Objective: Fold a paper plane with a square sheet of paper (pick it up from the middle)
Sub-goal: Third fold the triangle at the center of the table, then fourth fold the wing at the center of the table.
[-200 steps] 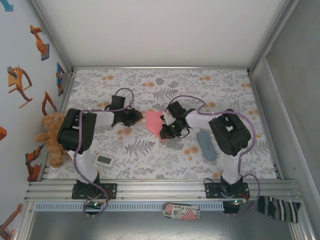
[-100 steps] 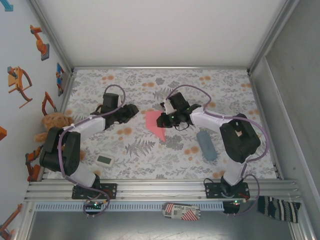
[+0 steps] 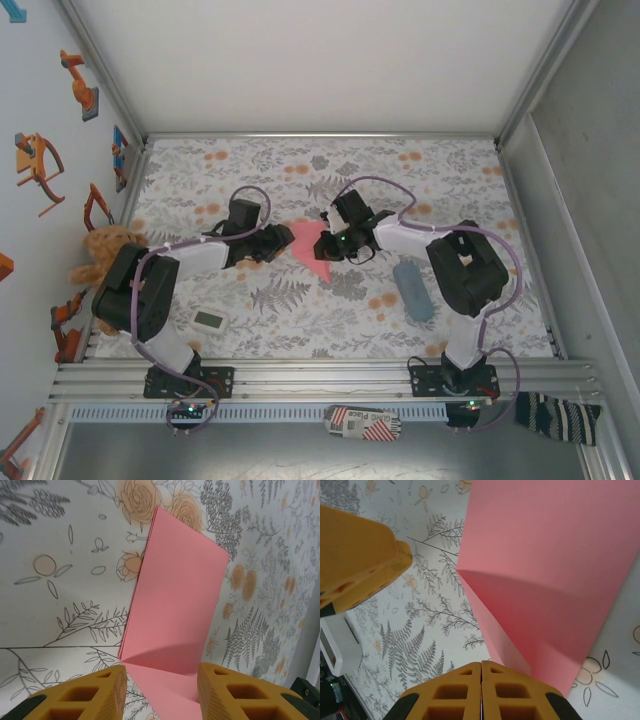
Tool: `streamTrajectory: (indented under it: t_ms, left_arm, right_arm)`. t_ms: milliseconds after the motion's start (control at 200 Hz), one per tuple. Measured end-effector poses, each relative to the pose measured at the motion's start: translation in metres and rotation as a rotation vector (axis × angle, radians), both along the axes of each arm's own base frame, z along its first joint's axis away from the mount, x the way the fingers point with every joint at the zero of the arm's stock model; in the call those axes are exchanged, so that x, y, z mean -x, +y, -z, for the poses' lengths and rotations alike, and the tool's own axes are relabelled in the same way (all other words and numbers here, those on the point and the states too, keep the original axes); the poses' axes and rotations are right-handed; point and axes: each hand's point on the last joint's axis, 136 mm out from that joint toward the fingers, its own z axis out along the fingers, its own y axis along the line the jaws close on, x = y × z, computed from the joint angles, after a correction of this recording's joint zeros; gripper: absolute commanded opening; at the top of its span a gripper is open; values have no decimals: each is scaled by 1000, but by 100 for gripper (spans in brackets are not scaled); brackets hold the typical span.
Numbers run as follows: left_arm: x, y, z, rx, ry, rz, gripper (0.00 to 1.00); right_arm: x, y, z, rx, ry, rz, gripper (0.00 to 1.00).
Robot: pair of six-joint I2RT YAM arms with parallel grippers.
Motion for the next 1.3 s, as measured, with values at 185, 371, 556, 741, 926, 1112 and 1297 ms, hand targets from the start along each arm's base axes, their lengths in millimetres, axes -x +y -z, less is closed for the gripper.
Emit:
streamTrajectory:
  t_ms: [185,371,556,741,926,1112,1297]
  left_arm:
    - [3,-4,7,28,23,-19,46]
    - [3,-7,9,45,36,-30,47]
    - [8,-13,16,56,61,-12,43]
    - [12,-17,28,50,100,0,37]
    - [6,-23,27,64,98,9,32]
    - [3,-25,25,69,94,12,30]
    - [2,-28,25,78,97,20,28]
  right_arm:
    - [-1,-5,27,66,33,-1,8]
    - [-5,-7,32,96,28,3,8]
    - [-6,-8,34,103,23,2,8]
    - [-6,-9,34,103,19,-3,8]
    - [-6,-9,34,103,19,-4,7]
    - [-6,-9,34,103,17,-6,7]
    - [-7,-9,34,103,16,-6,7]
